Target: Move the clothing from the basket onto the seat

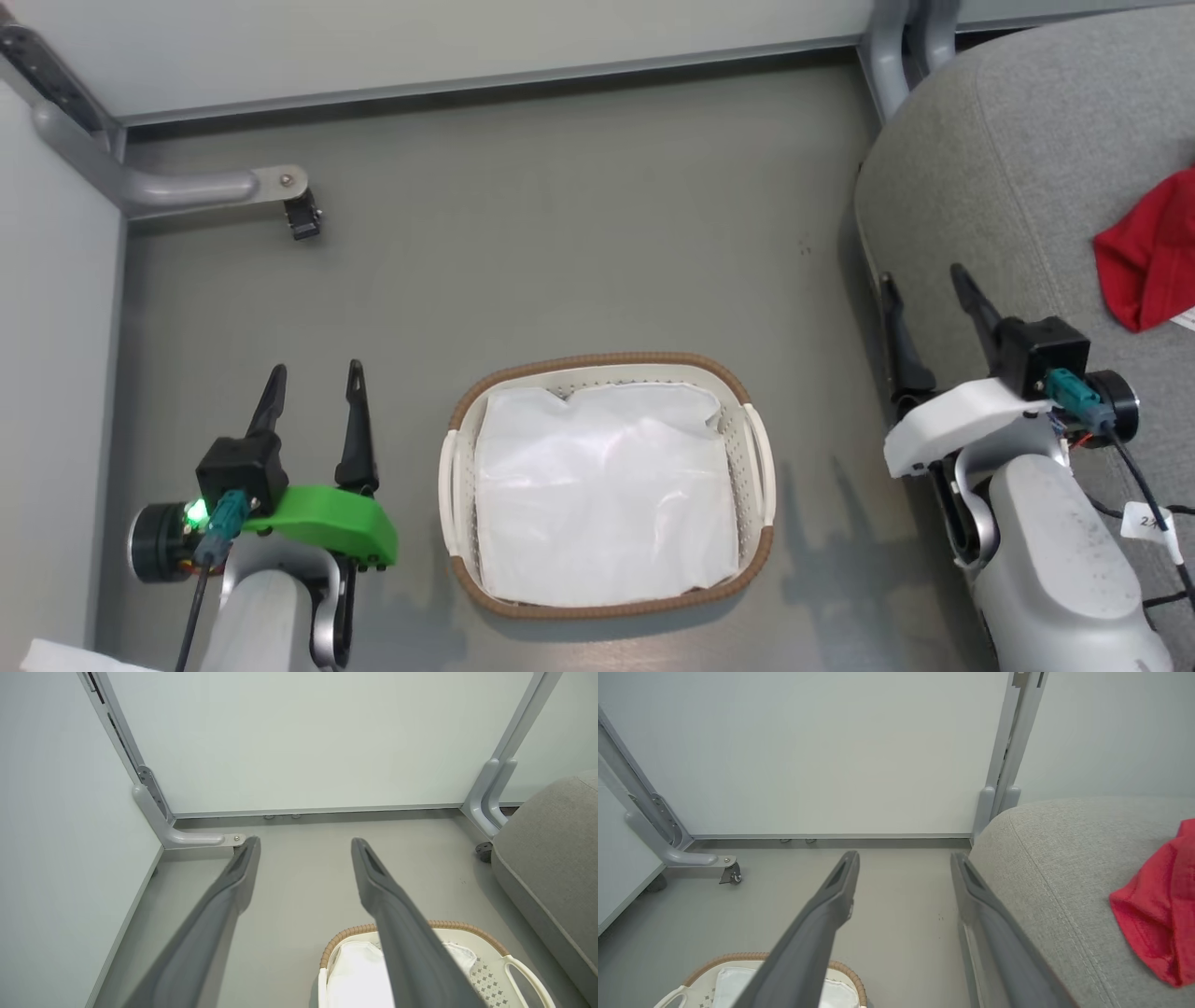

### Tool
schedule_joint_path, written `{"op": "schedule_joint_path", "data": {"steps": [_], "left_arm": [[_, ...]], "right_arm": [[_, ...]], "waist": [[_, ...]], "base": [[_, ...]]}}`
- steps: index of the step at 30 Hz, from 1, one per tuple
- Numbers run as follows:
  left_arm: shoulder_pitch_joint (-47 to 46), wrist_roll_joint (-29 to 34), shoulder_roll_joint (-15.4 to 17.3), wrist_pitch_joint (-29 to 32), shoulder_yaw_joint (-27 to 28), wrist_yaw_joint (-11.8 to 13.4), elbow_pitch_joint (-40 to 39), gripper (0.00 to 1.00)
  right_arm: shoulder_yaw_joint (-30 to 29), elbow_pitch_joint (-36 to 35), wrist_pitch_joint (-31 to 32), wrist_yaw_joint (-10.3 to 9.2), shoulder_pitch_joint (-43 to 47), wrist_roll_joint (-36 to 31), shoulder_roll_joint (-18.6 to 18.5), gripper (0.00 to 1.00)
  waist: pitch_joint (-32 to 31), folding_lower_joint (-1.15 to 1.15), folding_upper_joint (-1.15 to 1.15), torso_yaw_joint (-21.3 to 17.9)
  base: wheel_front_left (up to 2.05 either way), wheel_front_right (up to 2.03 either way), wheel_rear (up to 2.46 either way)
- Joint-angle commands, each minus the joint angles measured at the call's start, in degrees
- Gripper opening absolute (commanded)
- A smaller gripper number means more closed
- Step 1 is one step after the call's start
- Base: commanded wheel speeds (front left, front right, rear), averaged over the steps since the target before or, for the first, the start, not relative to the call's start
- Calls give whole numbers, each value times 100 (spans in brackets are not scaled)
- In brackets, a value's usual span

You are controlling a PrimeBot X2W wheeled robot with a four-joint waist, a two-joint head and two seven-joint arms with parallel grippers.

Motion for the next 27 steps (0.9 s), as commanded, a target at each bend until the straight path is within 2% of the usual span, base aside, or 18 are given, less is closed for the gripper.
{"op": "schedule_joint_path", "data": {"steps": [1,11,20,27], "left_arm": [[139,83,9,-2,94,9,-10,100],[761,136,-26,-2,559,27,-246,100],[1034,-118,-31,-2,518,69,-487,100],[1096,-166,-31,-2,517,-15,-440,100]], "right_arm": [[54,-4,-10,-8,139,12,-6,100],[274,-15,-10,-8,651,128,48,100],[389,-168,-10,-8,898,261,50,100],[475,-197,-10,-8,950,367,51,100]], "waist": [[-214,0,0,200],[-597,0,0,233],[-826,0,0,242],[-1011,0,0,221]], "base": [[0,0,0],[0,0,0],[0,0,0],[0,0,0]]}}
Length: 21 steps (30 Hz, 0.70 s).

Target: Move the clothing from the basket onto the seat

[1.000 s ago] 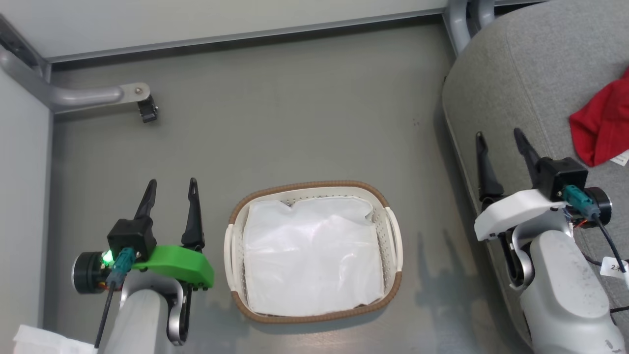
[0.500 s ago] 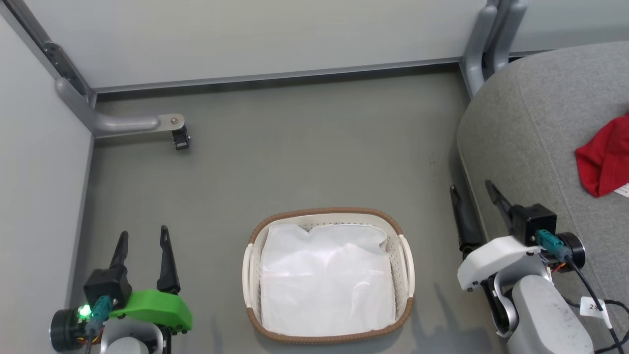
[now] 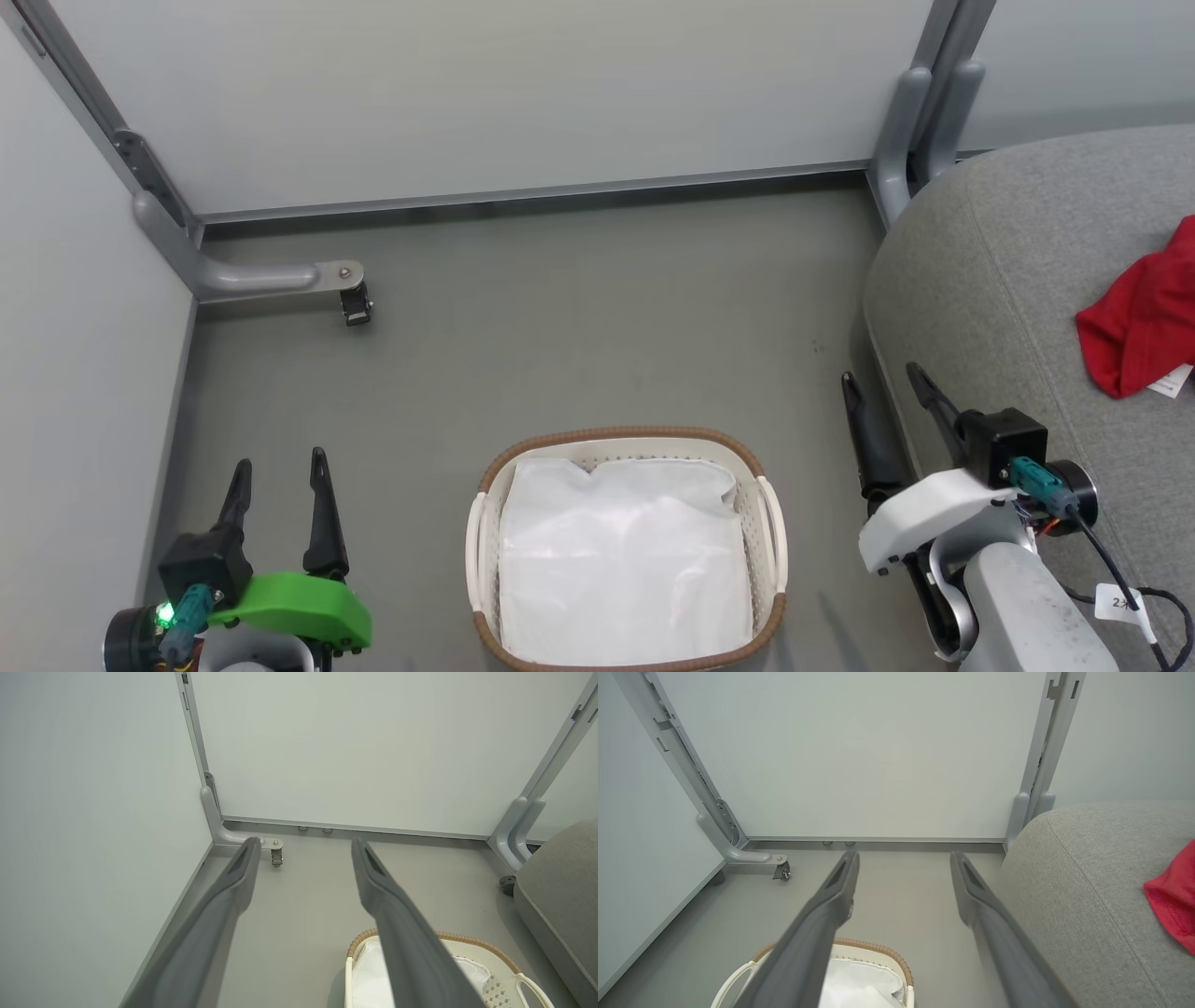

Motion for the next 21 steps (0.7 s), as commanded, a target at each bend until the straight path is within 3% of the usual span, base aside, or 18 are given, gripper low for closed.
{"op": "schedule_joint_path", "data": {"steps": [1,11,12,15,21], "left_arm": [[79,-18,8,-2,31,-29,13,100],[205,-206,8,-2,5,-112,19,100],[213,-208,8,-2,-1,-105,18,0],[120,-256,-19,18,-16,-97,143,0],[47,-894,-16,249,93,-130,134,0]], "right_arm": [[28,-22,-10,-8,86,48,-26,100],[121,39,-10,-8,200,120,-25,100],[107,47,-10,-8,218,144,-26,0],[113,130,16,0,165,138,19,0],[-20,54,224,0,196,807,16,0]], "waist": [[-67,0,0,-17],[-182,0,0,-56],[-181,0,0,-57],[-184,0,0,-57],[-196,0,0,-62]], "base": [[0,0,0],[0,0,0],[0,0,0],[0,0,0],[0,0,0]]}}
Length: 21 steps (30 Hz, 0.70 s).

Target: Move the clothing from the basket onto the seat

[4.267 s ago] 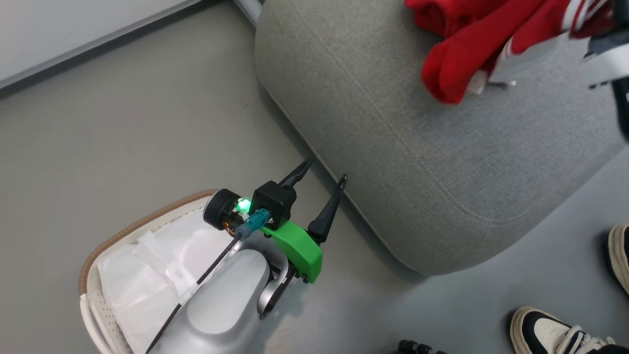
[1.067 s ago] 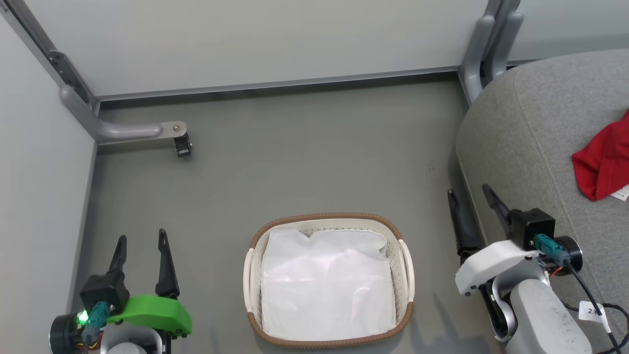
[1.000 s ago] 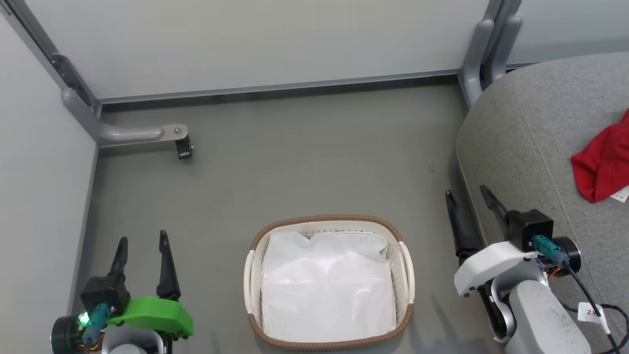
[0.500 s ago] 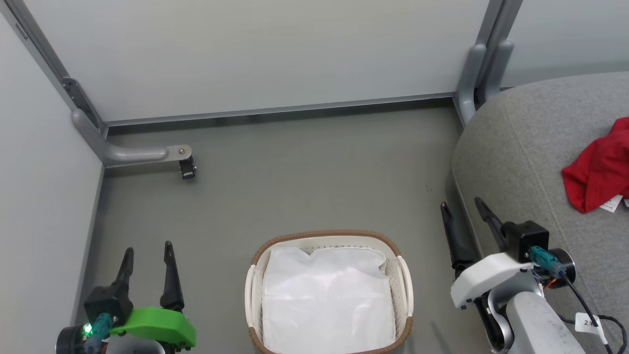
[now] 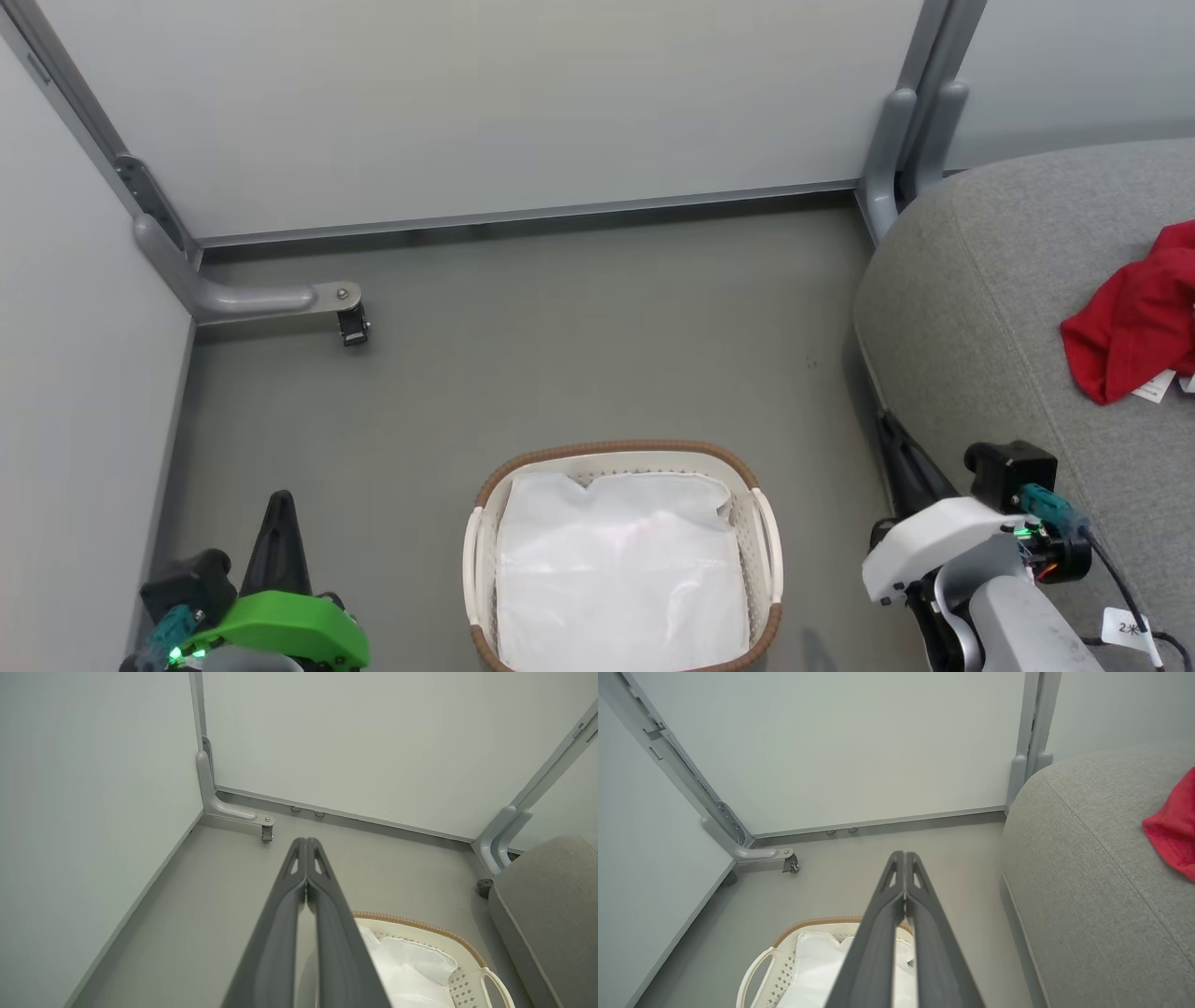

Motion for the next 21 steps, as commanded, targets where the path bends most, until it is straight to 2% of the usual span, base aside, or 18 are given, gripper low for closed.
{"op": "schedule_joint_path", "data": {"steps": [1,21], "left_arm": [[-90,-246,19,49,46,-33,-115,0],[-97,-2140,26,507,141,-130,-387,0]], "right_arm": [[-58,-142,55,0,-51,262,-15,0],[-323,-510,534,-2,165,2196,-24,0]], "waist": [[-3,0,0,-1],[-39,0,0,-17]], "base": [[0,0,0],[0,0,0]]}}
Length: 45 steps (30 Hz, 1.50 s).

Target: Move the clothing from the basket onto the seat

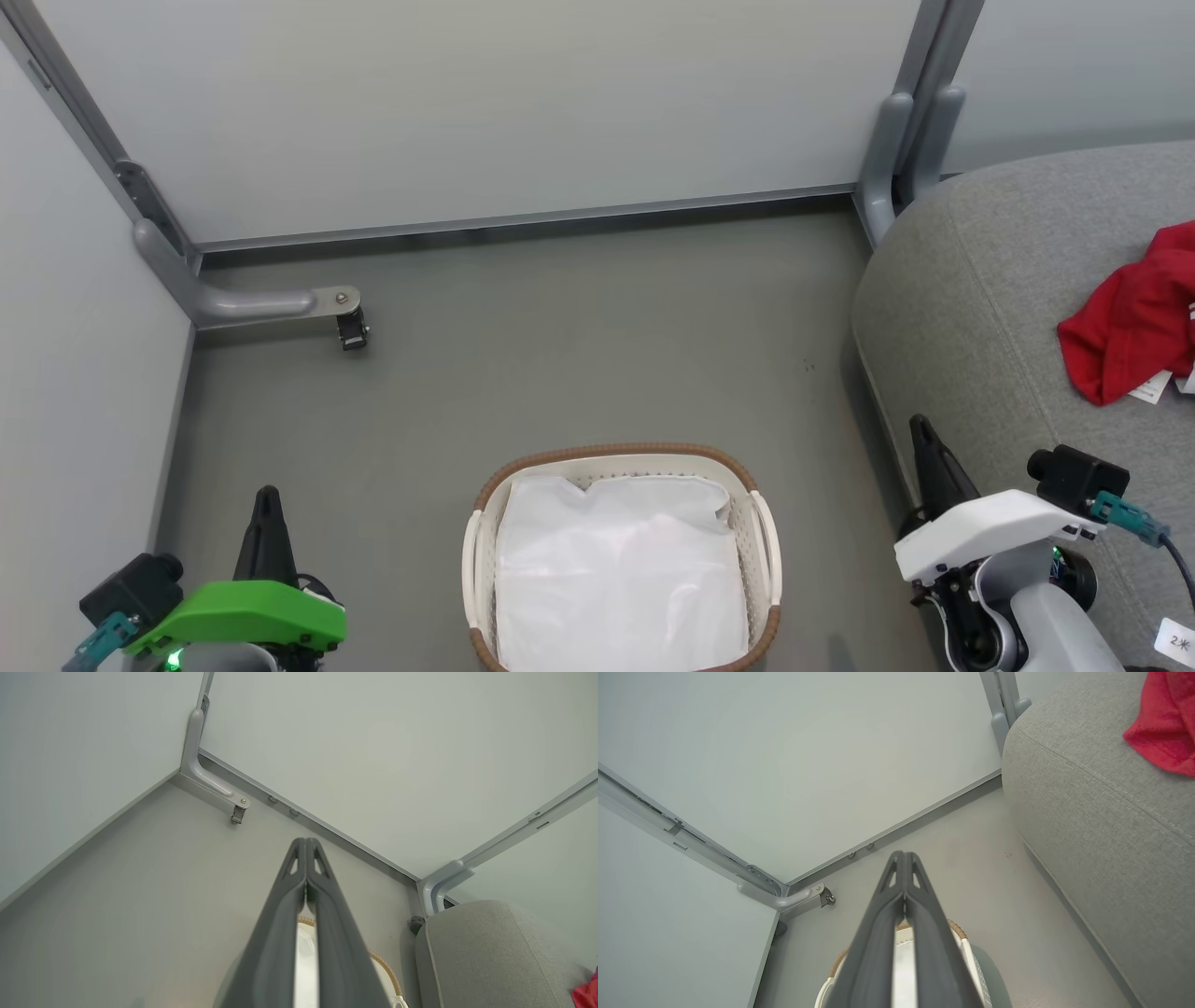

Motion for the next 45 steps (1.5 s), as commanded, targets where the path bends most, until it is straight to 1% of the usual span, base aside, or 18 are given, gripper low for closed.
{"op": "schedule_joint_path", "data": {"steps": [1,8,9,16,45], "left_arm": [[-96,-203,25,48,46,-33,-111,0],[-117,-764,27,198,90,-62,-176,0],[-125,-977,28,255,106,-72,-198,0],[-147,-1499,31,402,147,-104,-253,0],[-216,-3236,39,872,290,-195,-444,0]], "right_arm": [[-51,-134,44,-2,-33,213,-23,0],[-137,-230,197,-2,28,784,-26,0],[-172,-268,253,-2,48,1006,-28,0],[-256,-358,398,-2,98,1540,-30,0],[-530,-654,873,-4,286,3324,-40,0]], "waist": [[-2,0,0,-1],[-15,0,0,-7],[-20,0,0,-9],[-34,0,0,-15],[-87,0,0,-39]], "base": [[0,0,0],[0,0,0],[0,0,0],[0,0,0],[0,0,0]]}}
